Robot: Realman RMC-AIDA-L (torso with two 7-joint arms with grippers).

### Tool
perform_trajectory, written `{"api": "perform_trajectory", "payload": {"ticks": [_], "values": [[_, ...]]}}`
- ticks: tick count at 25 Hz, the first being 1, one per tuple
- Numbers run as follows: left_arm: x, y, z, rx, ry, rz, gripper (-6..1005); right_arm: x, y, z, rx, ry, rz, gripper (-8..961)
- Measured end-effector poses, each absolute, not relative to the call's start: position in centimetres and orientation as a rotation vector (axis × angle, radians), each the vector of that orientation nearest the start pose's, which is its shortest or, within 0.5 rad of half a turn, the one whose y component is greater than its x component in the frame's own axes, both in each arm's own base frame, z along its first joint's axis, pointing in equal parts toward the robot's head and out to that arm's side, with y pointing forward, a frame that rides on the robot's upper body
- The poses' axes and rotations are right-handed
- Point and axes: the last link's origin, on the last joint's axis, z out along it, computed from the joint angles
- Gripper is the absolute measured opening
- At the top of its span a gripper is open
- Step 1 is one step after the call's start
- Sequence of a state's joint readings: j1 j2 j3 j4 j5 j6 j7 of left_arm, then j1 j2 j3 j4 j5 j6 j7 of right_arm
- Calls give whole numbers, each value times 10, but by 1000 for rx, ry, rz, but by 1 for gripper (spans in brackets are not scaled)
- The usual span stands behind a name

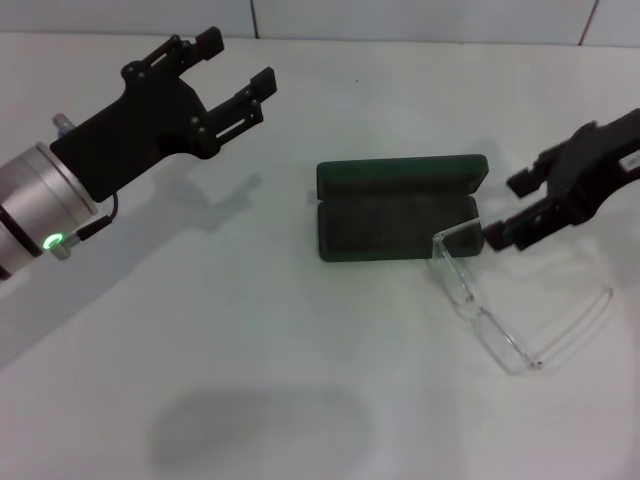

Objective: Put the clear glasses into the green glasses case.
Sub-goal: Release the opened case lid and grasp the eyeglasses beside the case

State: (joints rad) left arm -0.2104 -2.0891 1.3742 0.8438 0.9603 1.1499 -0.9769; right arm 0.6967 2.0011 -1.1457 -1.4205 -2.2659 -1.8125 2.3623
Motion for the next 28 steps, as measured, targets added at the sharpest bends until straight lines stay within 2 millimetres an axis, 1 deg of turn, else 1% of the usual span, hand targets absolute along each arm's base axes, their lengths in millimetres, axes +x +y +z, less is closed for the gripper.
{"api": "perform_trajectory", "payload": {"ticks": [3, 5, 6, 7, 10, 13, 16, 19, 24, 28], "values": [[-235, 326, 3, -2217, -317, -989, 757, 120, 350, 46, -2885, 797, -271, 846], [-233, 328, 1, -2240, -298, -976, 757, 119, 349, 37, -2843, 869, -359, 845], [-233, 329, 1, -2242, -297, -970, 757, 118, 350, 31, -2792, 914, -437, 844], [-234, 329, 1, -2240, -298, -966, 757, 118, 350, 31, -2792, 914, -437, 844], [-238, 333, 0, -2228, -319, -962, 757, 114, 351, 14, -2719, 963, -520, 842], [-239, 335, -2, -2244, -349, -969, 757, 113, 352, 2, -2693, 993, -546, 841], [-238, 335, -3, -2257, -338, -958, 756, 115, 353, -10, -2675, 1036, -561, 841], [-238, 337, 0, -2275, -312, -931, 756, 121, 354, -22, -2680, 1098, -541, 840], [-240, 345, 0, -2323, -267, -856, 757, 138, 363, -39, -2647, 1235, -506, 840], [-238, 351, -5, -2345, -241, -809, 757, 140, 368, -49, -2640, 1247, -518, 839]]}}
